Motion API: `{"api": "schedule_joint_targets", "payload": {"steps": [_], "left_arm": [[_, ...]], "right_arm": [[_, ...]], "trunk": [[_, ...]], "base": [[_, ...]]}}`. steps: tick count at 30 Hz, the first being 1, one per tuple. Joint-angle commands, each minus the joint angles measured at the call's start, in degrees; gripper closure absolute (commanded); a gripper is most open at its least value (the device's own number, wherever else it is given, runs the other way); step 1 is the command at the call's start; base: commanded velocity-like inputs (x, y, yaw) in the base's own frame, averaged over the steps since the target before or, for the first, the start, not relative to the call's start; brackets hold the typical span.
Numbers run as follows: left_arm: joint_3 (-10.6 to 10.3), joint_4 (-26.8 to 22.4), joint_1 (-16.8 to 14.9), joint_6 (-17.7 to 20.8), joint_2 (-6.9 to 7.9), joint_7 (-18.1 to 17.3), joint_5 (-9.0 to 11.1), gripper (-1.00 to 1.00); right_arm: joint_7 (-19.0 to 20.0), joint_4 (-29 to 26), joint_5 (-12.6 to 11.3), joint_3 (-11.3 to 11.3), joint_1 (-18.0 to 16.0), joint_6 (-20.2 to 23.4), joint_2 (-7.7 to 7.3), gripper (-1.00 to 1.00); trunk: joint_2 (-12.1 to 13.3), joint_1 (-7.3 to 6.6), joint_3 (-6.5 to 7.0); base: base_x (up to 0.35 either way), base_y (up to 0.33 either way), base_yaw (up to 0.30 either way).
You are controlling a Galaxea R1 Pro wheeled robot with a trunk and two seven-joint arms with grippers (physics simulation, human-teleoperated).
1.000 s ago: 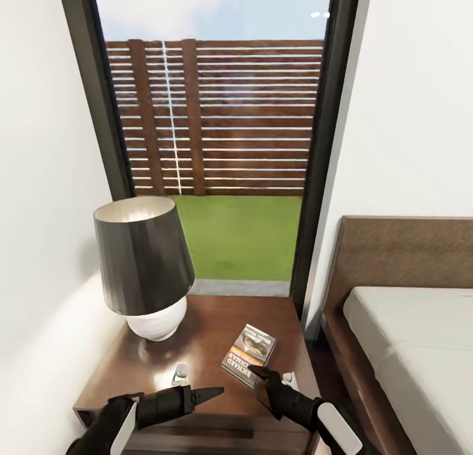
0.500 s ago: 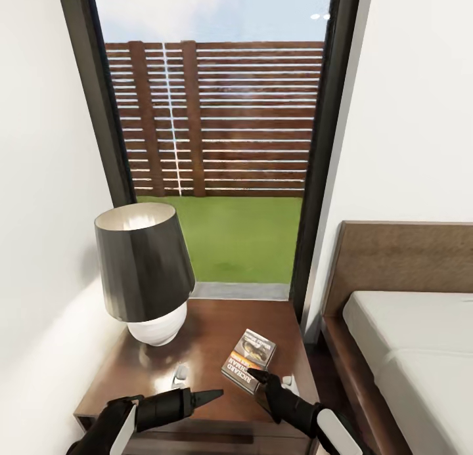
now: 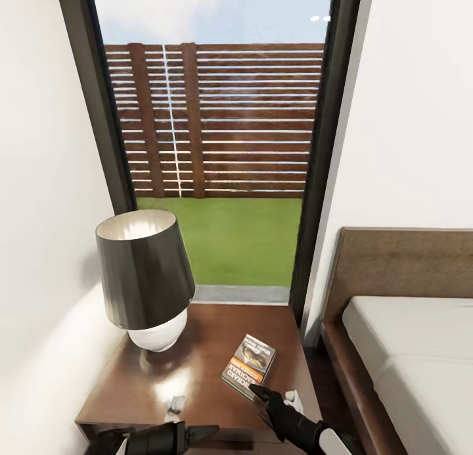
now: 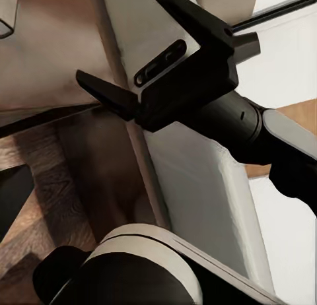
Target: In the bedroom, move the book from the bed onto either nightstand, and place the two sandals side by side next to the bed.
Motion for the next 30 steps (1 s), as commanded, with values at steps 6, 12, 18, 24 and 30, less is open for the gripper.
{"api": "schedule_joint_targets", "payload": {"steps": [6,12,18,24,30], "left_arm": [[0.0,0.8,0.0,0.6,0.01,-0.1,0.1,-1.00],[0.0,0.8,0.0,0.6,0.01,-0.1,0.1,-1.00],[0.0,0.8,0.0,0.6,0.01,-0.1,0.1,-1.00],[0.0,1.0,0.0,0.6,0.01,-0.1,0.1,-1.00],[0.0,1.1,0.0,0.6,0.01,-0.1,0.1,-1.00]], "right_arm": [[2.0,1.9,1.6,0.1,0.0,-1.7,-0.01,-1.00],[3.9,3.9,3.5,0.1,0.0,-3.6,-0.01,-1.00],[6.8,8.1,44.2,0.1,0.0,-20.4,-0.01,-1.00],[6.8,8.1,44.2,0.0,0.0,-20.4,-0.01,-1.00],[6.8,8.1,44.2,0.0,0.0,-20.4,-0.01,-1.00]], "trunk": [[2.4,-1.34,1.03],[4.8,-2.65,2.10],[7.2,-3.97,3.18],[9.6,-5.29,4.26],[12.0,-6.61,5.34]], "base": [[0.000,0.000,0.000],[0.000,0.000,0.000],[0.000,0.000,0.000],[0.000,0.000,0.000],[0.000,0.000,0.000]]}}
